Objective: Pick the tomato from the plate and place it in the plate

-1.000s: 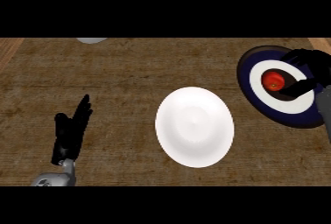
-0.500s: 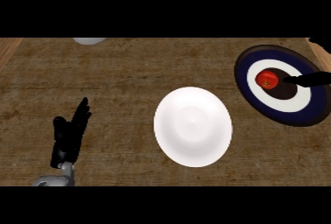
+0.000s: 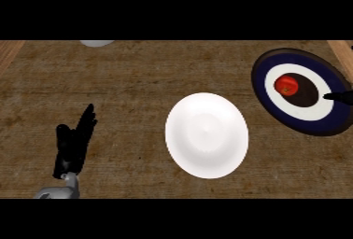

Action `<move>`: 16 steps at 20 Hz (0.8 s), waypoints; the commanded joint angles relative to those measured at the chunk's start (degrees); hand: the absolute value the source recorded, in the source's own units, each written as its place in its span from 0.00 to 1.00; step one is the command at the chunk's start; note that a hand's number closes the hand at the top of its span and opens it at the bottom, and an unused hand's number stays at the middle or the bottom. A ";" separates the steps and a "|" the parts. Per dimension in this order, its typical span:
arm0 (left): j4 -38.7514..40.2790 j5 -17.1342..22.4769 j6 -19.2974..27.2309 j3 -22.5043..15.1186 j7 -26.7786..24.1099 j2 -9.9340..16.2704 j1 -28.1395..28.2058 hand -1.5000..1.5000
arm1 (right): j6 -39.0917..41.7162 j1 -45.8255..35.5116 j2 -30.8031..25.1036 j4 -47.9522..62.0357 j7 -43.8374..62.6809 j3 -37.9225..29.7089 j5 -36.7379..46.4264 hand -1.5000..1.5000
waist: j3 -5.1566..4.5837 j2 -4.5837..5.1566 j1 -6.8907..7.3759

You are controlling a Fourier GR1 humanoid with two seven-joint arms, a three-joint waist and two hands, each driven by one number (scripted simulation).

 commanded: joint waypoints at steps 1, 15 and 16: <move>-5.46 -0.42 -0.21 -0.82 3.65 0.21 1.42 0.50 | 0.98 1.01 -2.40 4.26 -6.62 0.50 -1.40 0.00 | 0.03 0.05 0.46; -4.78 -1.68 -0.89 -0.49 2.19 -0.73 2.54 0.50 | -10.26 0.10 -1.29 8.64 -6.19 6.05 -0.60 0.00 | 0.00 0.06 0.45; 2.44 -0.68 -1.42 1.86 -1.43 -0.61 -0.96 0.50 | -9.98 0.56 -0.51 6.36 -4.46 6.56 -1.36 0.00 | -0.04 0.00 -0.03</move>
